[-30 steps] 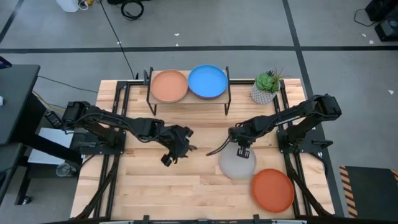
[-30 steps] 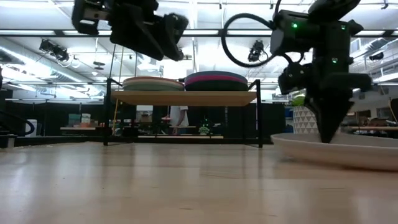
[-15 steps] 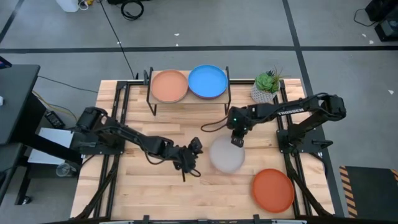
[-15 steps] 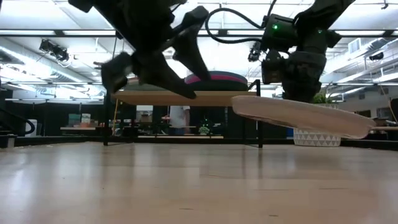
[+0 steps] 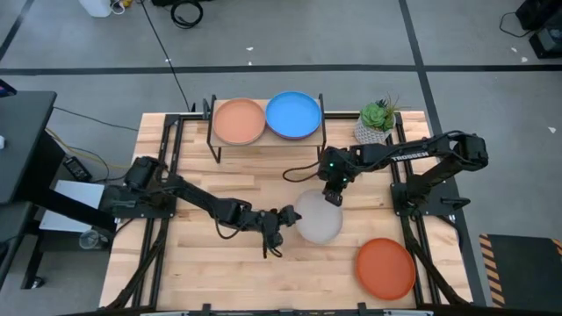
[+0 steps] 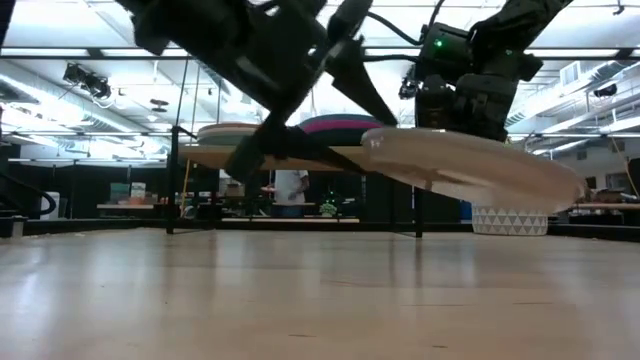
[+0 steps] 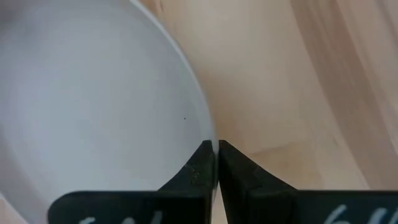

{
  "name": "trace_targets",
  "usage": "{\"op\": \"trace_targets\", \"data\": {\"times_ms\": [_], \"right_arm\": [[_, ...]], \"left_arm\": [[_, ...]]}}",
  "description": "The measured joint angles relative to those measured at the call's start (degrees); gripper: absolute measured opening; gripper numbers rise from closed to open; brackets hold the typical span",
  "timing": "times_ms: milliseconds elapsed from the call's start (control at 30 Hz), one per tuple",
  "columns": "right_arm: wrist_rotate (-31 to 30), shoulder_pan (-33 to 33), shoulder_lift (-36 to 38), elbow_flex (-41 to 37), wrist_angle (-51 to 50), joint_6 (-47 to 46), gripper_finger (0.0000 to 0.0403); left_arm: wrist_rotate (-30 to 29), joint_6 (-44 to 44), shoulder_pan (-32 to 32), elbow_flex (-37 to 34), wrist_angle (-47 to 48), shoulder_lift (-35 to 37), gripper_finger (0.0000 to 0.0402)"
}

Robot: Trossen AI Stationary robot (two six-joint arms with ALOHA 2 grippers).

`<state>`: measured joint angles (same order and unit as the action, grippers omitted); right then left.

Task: Place and stack plates onto a shelf
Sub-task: Stack the gray plate on top of the brown plate on the shelf

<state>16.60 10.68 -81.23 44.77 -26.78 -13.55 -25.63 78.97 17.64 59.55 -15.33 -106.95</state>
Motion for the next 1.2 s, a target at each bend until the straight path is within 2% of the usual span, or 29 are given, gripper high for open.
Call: {"op": "trace_targets", "data": {"times_ms": [133,267,467,667,767,900,1000,1200], "right_arm": [[1.8,0.0,0.0,0.0,1.4,0.1,0.002],[2.0,0.0,0.0,0.0,2.1,0.1,0.002],[2.1,0.0,0.0,0.0,3.0,0.1,0.002],[2.2,0.0,0.0,0.0,3.3,0.1,0.0023],[2.4,0.0,0.0,0.0,4.4,-0.2,0.0037],[3.4,0.0,0.0,0.2,4.5,-0.4,0.0071],[3.8,0.0,0.4,2.6,0.3,-0.4,0.0096],[-4.4,-0.5,5.8,8.8,-11.6,0.1,0.0117]], "left_arm": [[-0.2,5.2,-1.3,0.0,-3.3,-2.3,0.0251],[-1.1,6.3,-2.3,0.0,-5.6,-3.1,0.0233],[-3.1,7.2,-2.7,0.0,-8.3,-3.0,0.0163],[-3.1,7.6,-2.3,0.0,-7.5,-3.0,0.0081],[-3.1,7.7,-2.3,-0.2,-5.6,-3.1,0.0053],[-3.1,7.3,-2.3,-0.1,-4.5,-3.1,0.0053],[-3.1,6.8,-2.3,-0.1,-4.3,-3.0,0.0066],[-3.4,1.2,-2.0,-0.1,0.6,-0.3,0.0067]]}}
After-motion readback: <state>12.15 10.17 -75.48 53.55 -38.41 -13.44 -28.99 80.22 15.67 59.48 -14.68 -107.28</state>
